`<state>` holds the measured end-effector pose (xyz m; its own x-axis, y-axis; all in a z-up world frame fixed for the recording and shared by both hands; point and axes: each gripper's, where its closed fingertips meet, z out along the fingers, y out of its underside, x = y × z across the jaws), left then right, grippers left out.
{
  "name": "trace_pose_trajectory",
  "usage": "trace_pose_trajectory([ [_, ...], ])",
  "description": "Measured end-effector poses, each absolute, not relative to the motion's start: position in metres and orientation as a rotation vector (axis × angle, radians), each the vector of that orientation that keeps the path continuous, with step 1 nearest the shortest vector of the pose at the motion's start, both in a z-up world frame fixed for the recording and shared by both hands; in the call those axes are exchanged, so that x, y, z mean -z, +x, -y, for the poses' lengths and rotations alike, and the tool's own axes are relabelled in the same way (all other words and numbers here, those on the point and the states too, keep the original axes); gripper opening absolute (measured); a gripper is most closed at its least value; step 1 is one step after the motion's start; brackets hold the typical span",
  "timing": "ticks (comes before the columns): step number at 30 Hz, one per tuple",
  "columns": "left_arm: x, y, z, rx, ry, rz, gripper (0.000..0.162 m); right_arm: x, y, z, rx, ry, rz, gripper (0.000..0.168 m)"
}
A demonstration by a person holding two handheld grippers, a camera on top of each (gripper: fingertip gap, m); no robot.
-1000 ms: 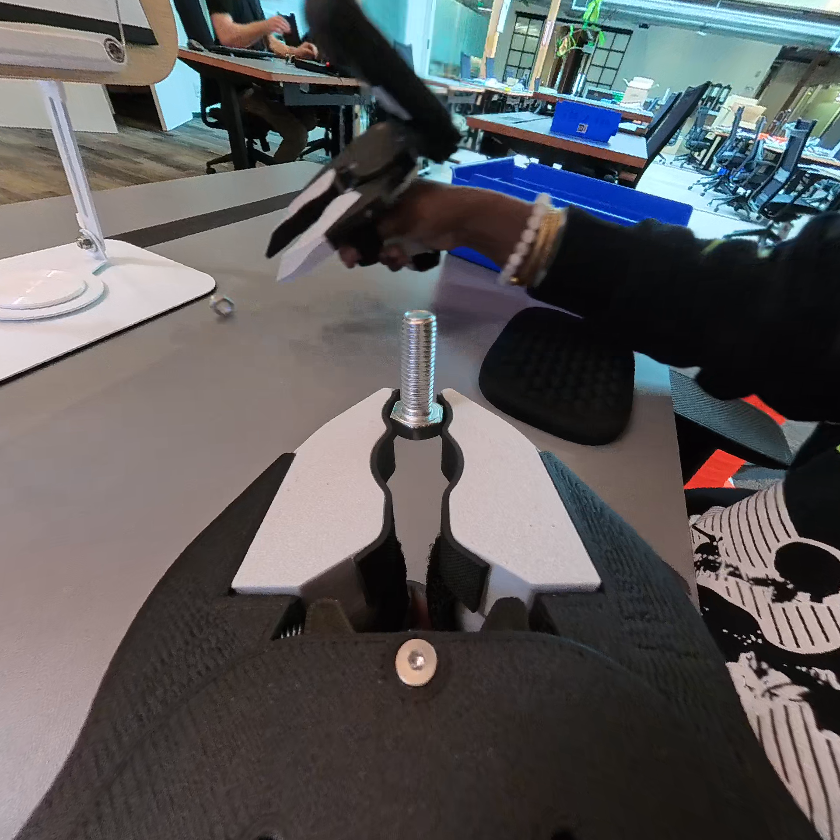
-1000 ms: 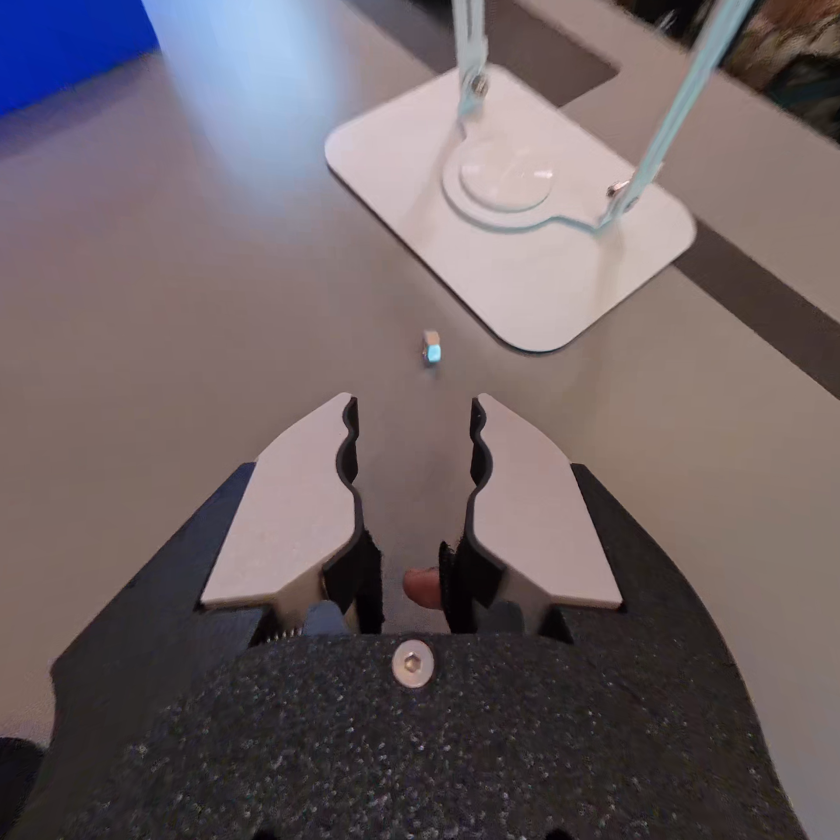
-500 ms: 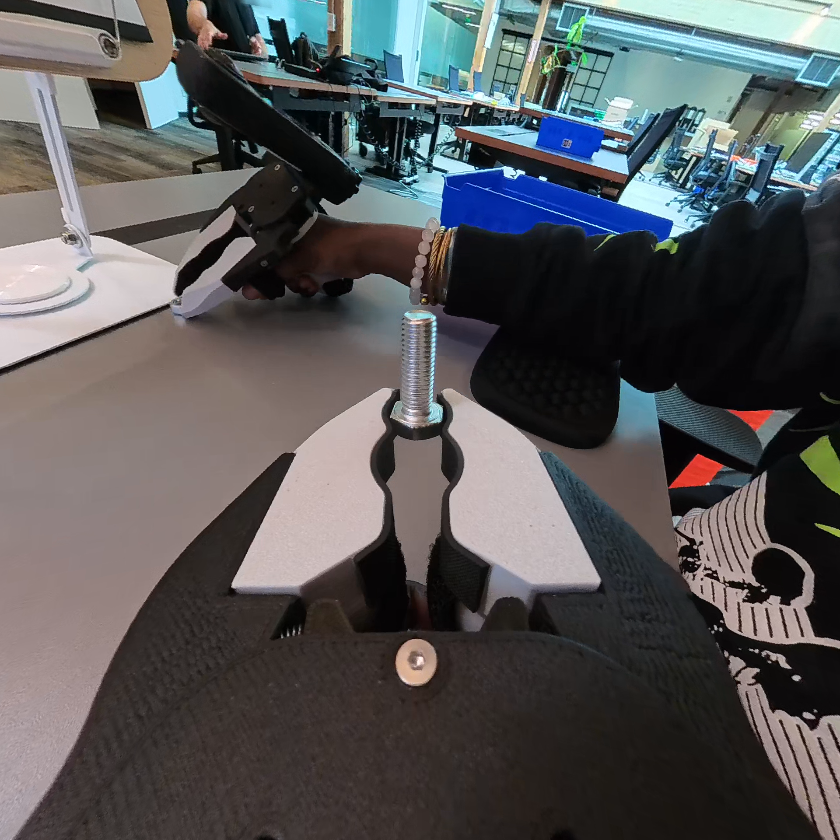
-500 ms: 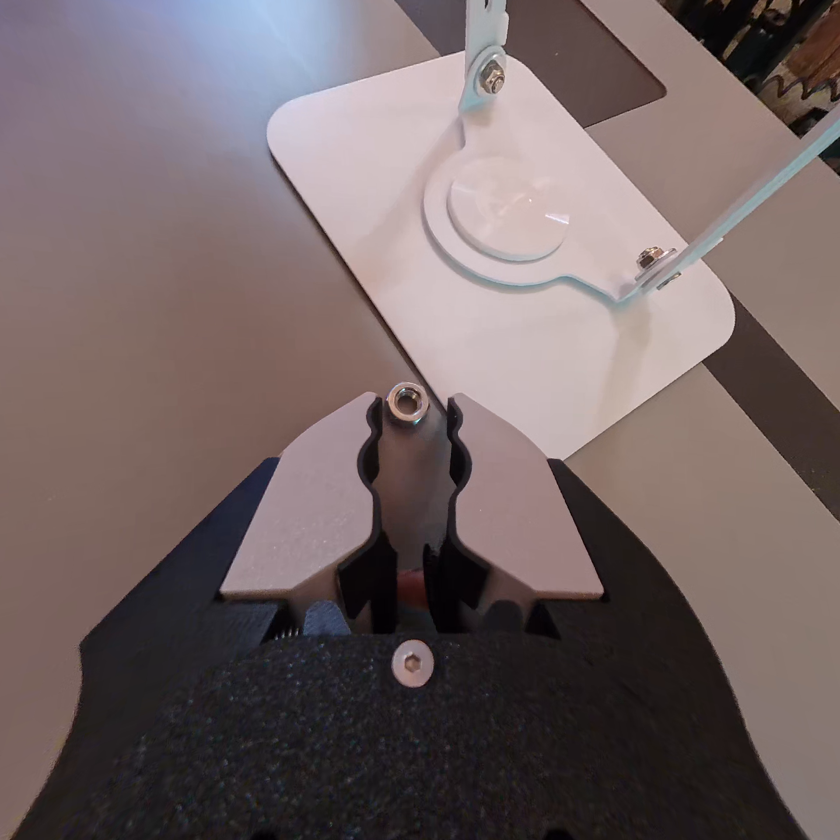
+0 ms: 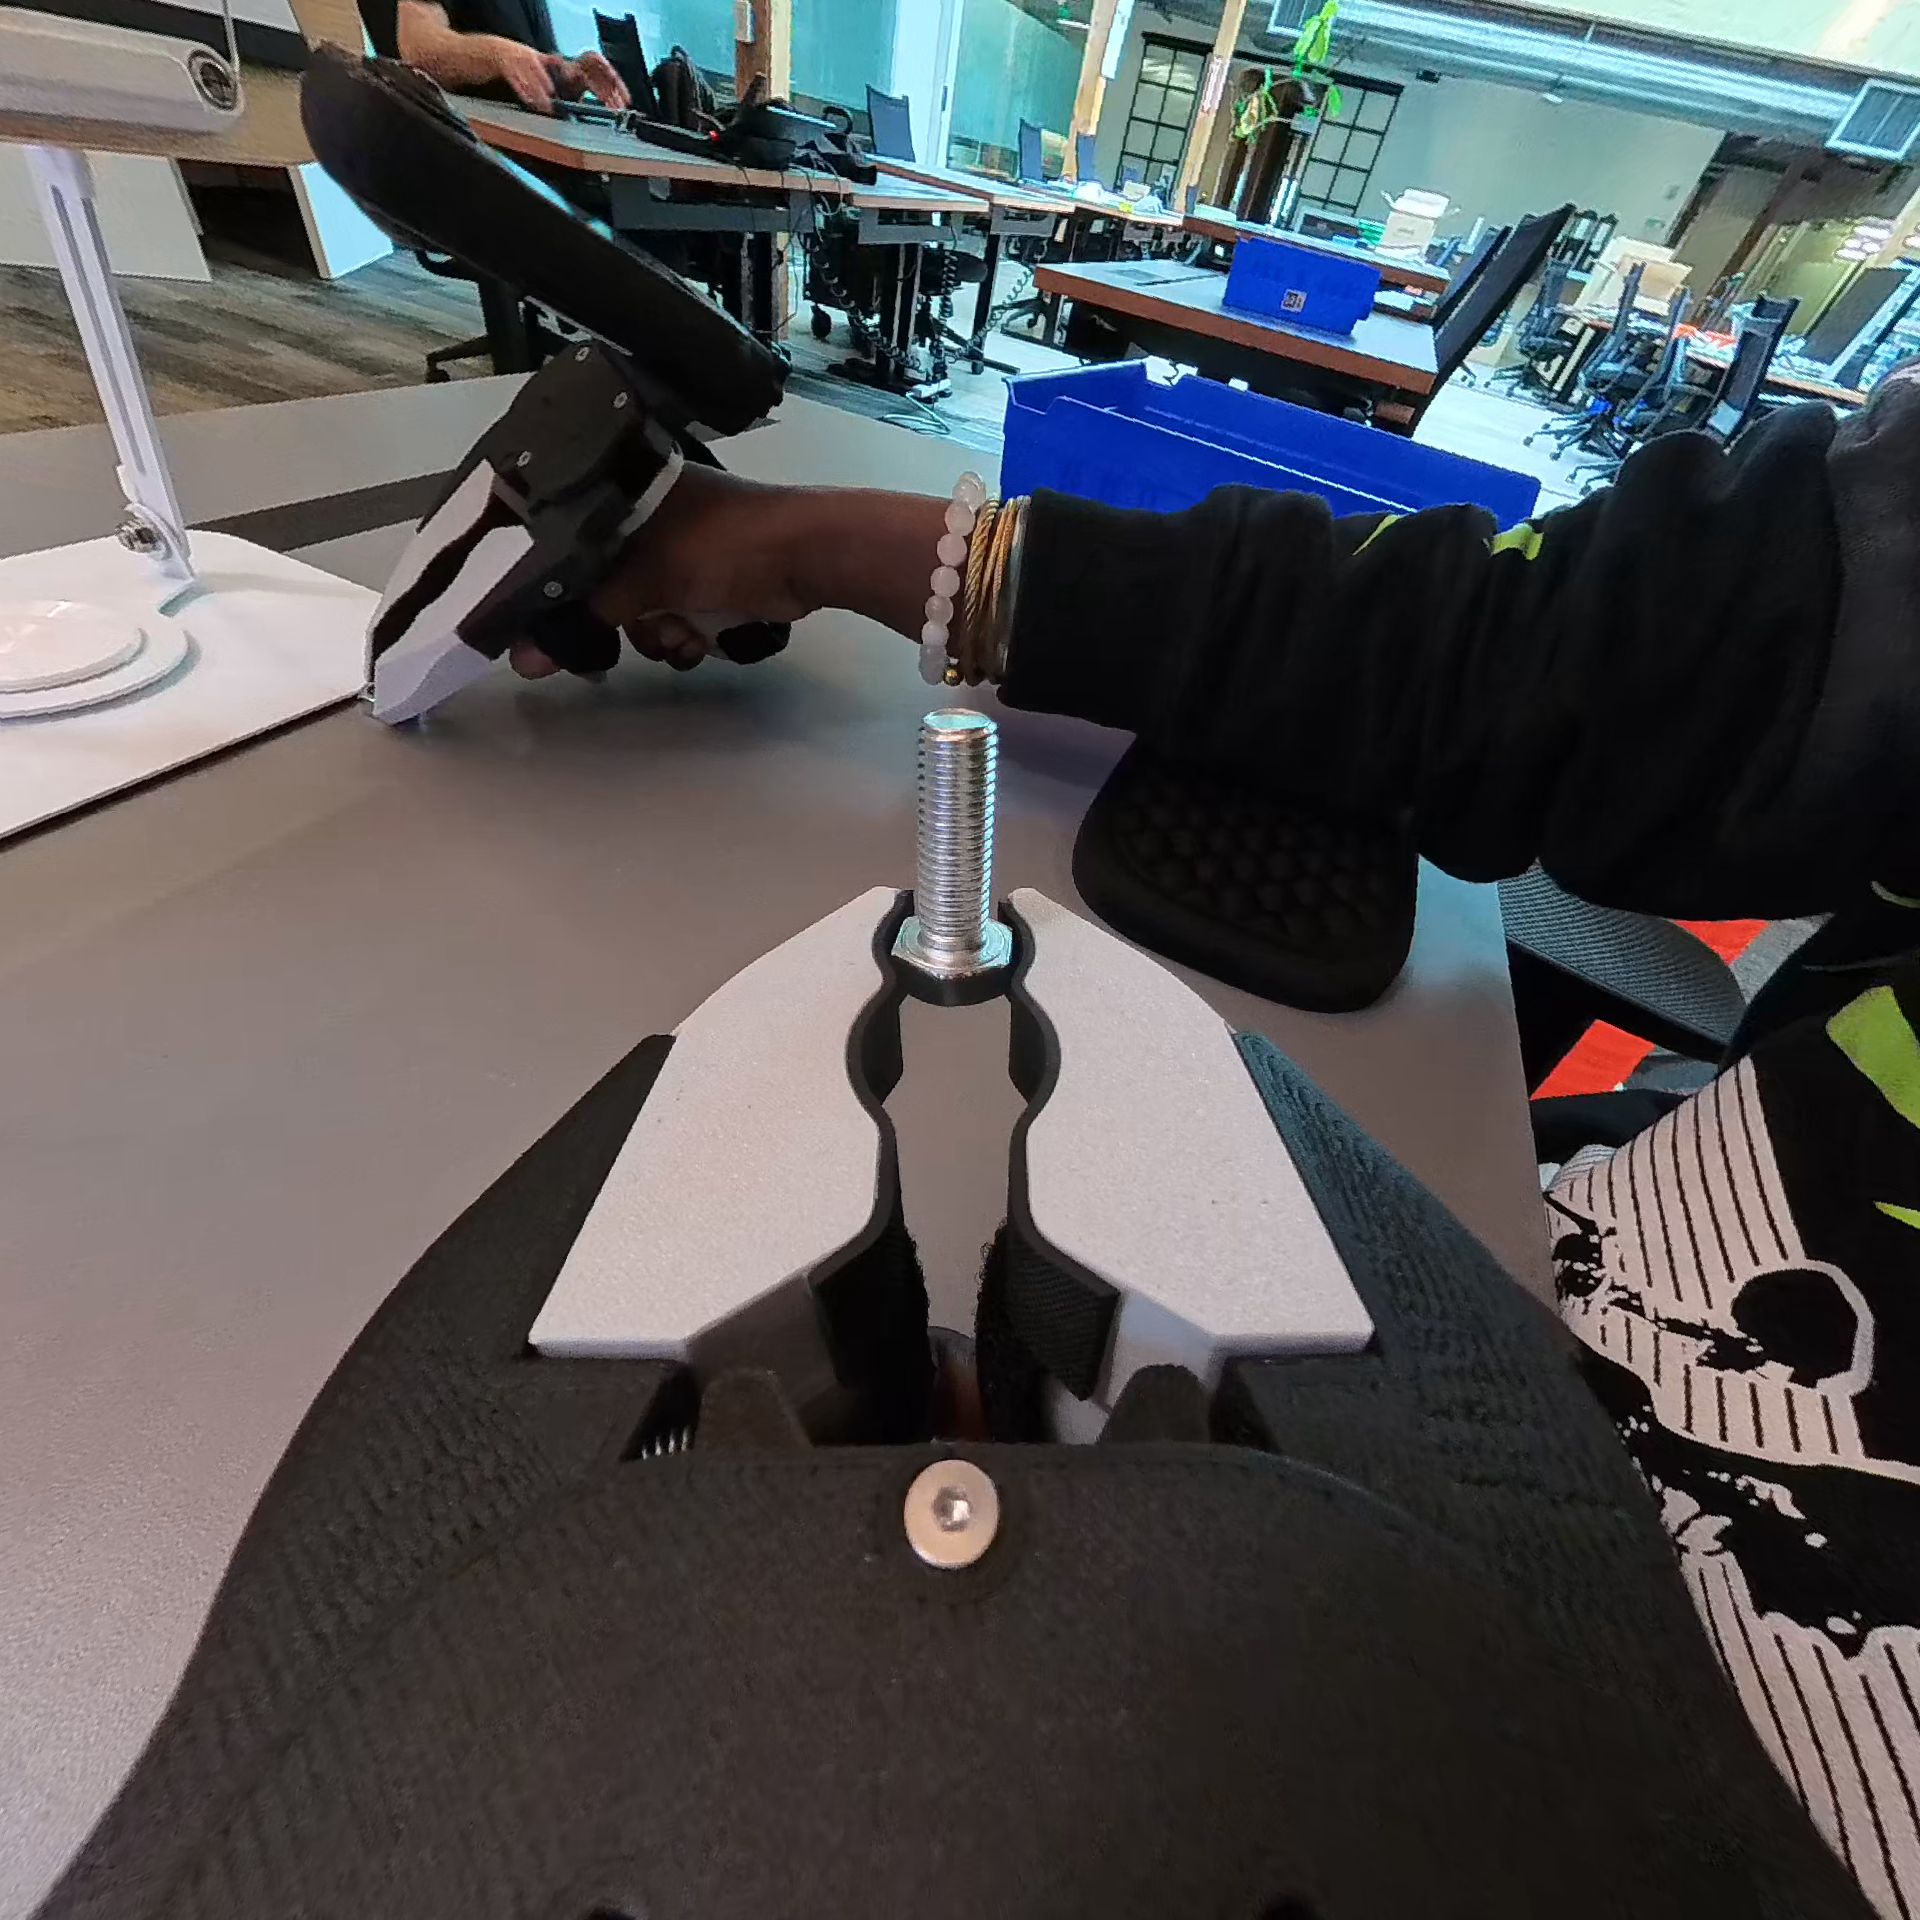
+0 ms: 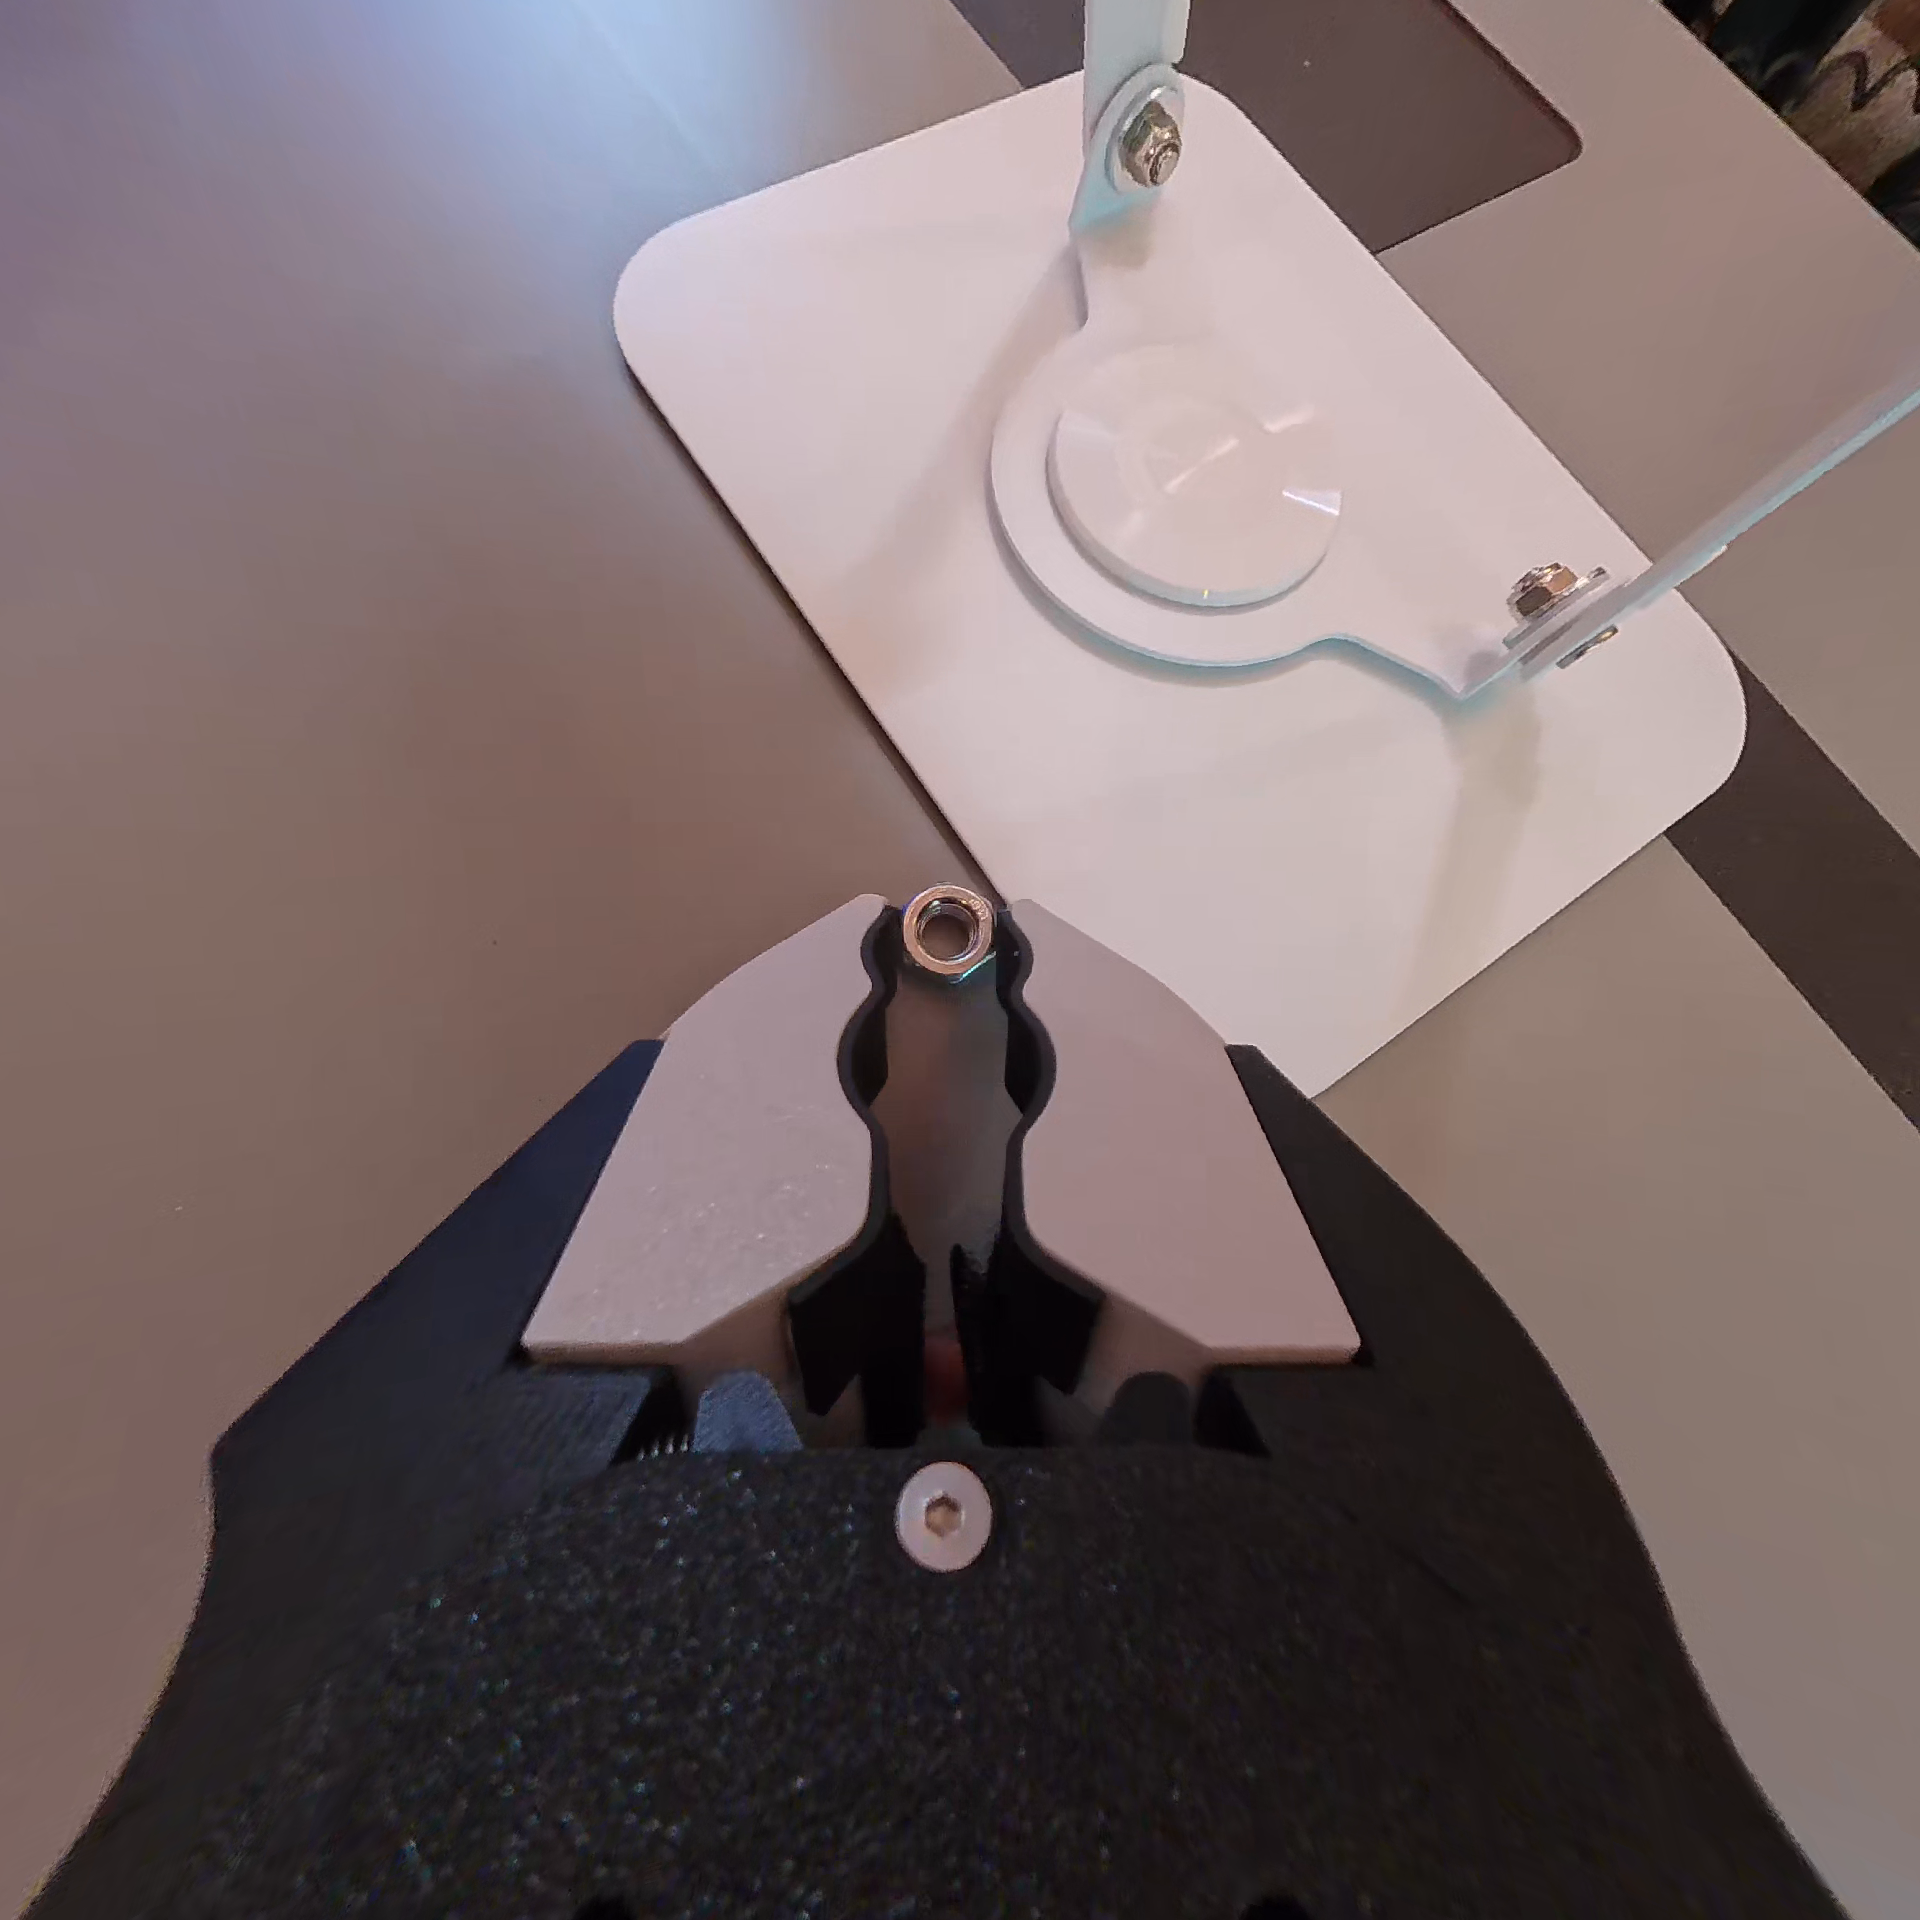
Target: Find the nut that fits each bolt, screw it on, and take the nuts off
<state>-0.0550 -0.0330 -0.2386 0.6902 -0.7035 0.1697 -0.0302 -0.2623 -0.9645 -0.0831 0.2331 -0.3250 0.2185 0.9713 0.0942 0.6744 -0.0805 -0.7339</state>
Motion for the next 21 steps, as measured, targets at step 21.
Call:
trace_pose_trajectory([
  [21, 0.259, -0.016, 0.070, 0.705, -1.701, -1.059, 0.016, 0.190, -0.037, 0.088, -1.286, -0.788, 2.166, 0.017],
])
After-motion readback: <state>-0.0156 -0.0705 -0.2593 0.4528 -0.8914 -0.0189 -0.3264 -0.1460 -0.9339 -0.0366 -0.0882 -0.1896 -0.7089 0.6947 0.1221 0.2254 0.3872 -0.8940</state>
